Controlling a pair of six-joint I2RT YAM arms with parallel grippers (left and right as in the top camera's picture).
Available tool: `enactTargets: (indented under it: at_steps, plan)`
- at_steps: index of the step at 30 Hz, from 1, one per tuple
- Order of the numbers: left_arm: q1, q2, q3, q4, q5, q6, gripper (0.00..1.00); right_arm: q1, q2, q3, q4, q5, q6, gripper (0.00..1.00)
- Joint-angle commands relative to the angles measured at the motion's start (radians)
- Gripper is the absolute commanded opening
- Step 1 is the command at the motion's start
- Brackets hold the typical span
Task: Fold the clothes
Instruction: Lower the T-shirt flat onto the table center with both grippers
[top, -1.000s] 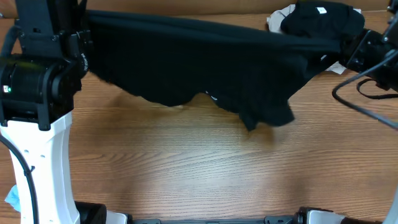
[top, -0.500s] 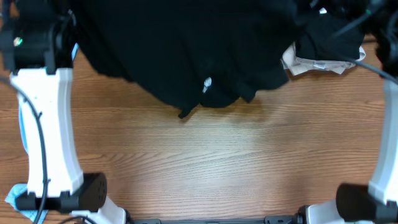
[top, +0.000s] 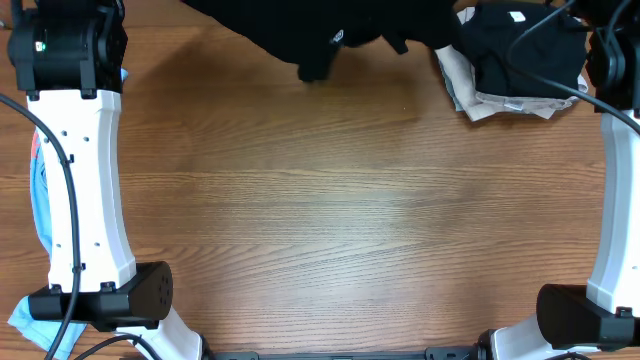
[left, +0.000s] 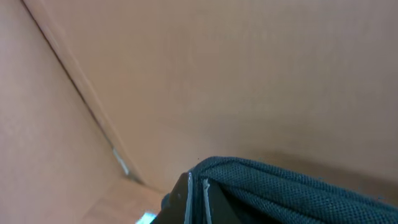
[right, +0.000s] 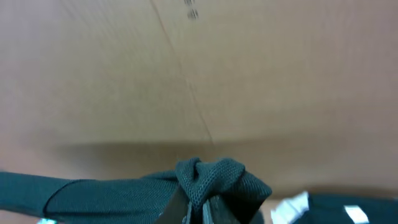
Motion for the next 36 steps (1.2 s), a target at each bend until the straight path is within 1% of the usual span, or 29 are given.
enactTargets:
  at_steps: [1, 4, 5, 8, 9, 11, 15, 20, 21, 24, 28, 30, 33, 36]
  plan:
    - [0.048, -0.005, 0.021, -0.097, -0.079, 0.012, 0.04, -0.023, 0.011, 0.025, -0.057, 0.1, -0.037, 0.04]
    - [0.054, 0.028, 0.02, -0.238, -0.08, 0.01, 0.04, -0.023, 0.063, 0.02, -0.163, 0.1, -0.044, 0.04]
    - [0.057, 0.044, 0.02, -0.306, -0.08, -0.004, 0.04, -0.023, 0.083, 0.02, -0.207, 0.1, -0.044, 0.04]
    - [0.067, 0.094, 0.019, -0.487, -0.06, -0.093, 0.04, -0.023, 0.144, 0.02, -0.359, 0.099, -0.043, 0.04]
    - [0.072, 0.119, 0.02, -0.555, -0.034, -0.128, 0.04, -0.022, 0.159, 0.019, -0.402, 0.099, -0.043, 0.04]
    - [0.076, 0.164, 0.019, -0.658, 0.031, -0.15, 0.04, -0.022, 0.184, 0.019, -0.498, 0.096, -0.043, 0.04]
    - [0.076, 0.22, 0.019, -0.811, 0.138, -0.15, 0.04, -0.021, 0.194, 0.013, -0.654, 0.095, -0.043, 0.04]
    - [0.074, 0.213, 0.016, -0.933, 0.144, -0.149, 0.04, -0.021, 0.192, 0.005, -0.782, 0.071, -0.043, 0.04]
    - [0.074, 0.208, 0.016, -0.983, 0.144, -0.149, 0.04, -0.021, 0.183, -0.022, -0.806, 0.07, -0.041, 0.04]
    - [0.074, 0.186, -0.022, -0.982, 0.172, -0.141, 0.04, -0.017, 0.144, -0.111, -0.815, 0.07, -0.027, 0.04]
    - [0.074, 0.14, -0.107, -0.982, 0.191, -0.141, 0.04, 0.008, 0.028, -0.305, -0.765, 0.07, 0.007, 0.04]
    - [0.074, 0.085, -0.206, -0.98, 0.178, -0.142, 0.05, 0.031, -0.09, -0.467, -0.704, 0.067, 0.033, 0.04]
    - [0.074, 0.011, -0.337, -0.949, 0.184, -0.146, 0.04, 0.055, -0.201, -0.616, -0.682, 0.062, 0.051, 0.04]
    - [0.073, -0.071, -0.483, -0.885, 0.243, -0.146, 0.04, 0.082, -0.286, -0.749, -0.681, 0.058, 0.058, 0.04]
